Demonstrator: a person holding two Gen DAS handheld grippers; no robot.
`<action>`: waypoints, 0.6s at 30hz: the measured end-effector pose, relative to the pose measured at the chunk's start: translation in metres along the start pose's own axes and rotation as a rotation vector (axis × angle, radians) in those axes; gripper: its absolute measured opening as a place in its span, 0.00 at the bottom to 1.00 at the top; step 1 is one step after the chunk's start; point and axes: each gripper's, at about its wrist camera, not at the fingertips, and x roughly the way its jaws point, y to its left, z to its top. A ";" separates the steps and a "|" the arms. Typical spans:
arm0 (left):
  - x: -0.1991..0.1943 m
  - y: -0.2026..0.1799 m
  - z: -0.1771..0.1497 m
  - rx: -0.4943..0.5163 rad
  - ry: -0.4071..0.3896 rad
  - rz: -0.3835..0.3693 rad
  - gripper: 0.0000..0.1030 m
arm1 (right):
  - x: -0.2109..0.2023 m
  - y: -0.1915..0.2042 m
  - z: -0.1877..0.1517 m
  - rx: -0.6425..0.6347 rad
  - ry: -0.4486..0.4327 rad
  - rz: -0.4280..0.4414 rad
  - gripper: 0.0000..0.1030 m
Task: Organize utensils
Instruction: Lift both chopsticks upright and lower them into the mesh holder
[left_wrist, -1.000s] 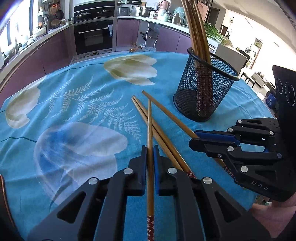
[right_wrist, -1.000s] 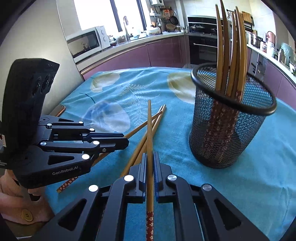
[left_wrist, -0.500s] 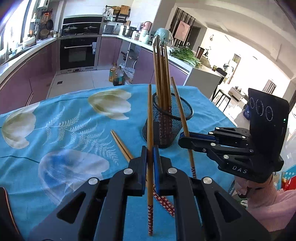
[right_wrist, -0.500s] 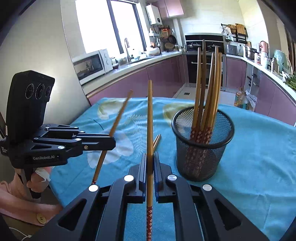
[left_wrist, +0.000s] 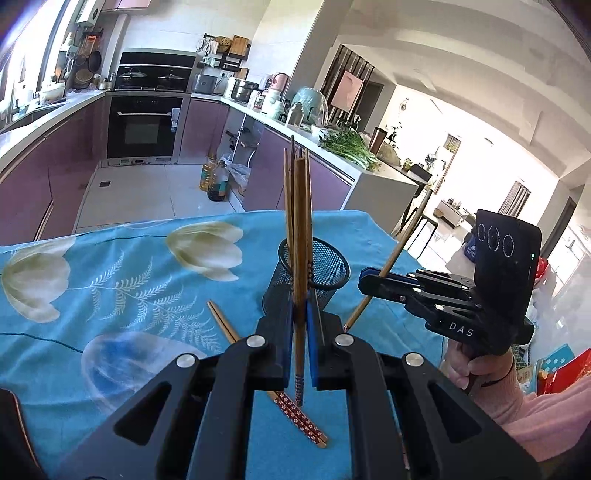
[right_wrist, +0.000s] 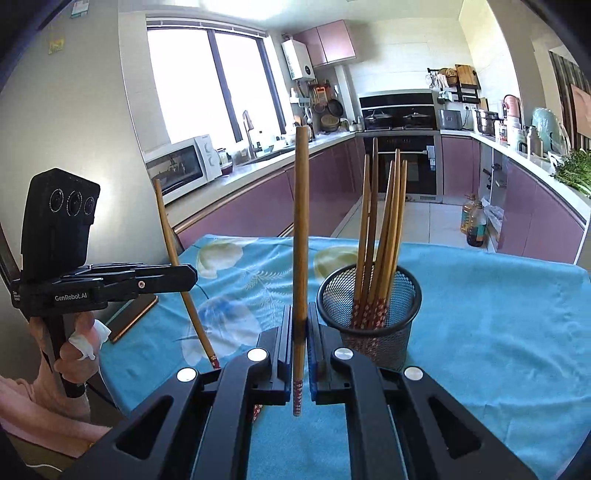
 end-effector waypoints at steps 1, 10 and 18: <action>0.000 0.000 0.002 0.000 -0.007 -0.002 0.07 | -0.001 -0.001 0.002 -0.001 -0.007 -0.001 0.06; 0.006 -0.012 0.023 0.022 -0.051 -0.005 0.07 | -0.015 -0.003 0.016 -0.020 -0.062 -0.021 0.06; 0.009 -0.026 0.043 0.056 -0.089 -0.006 0.07 | -0.028 -0.006 0.032 -0.047 -0.109 -0.038 0.06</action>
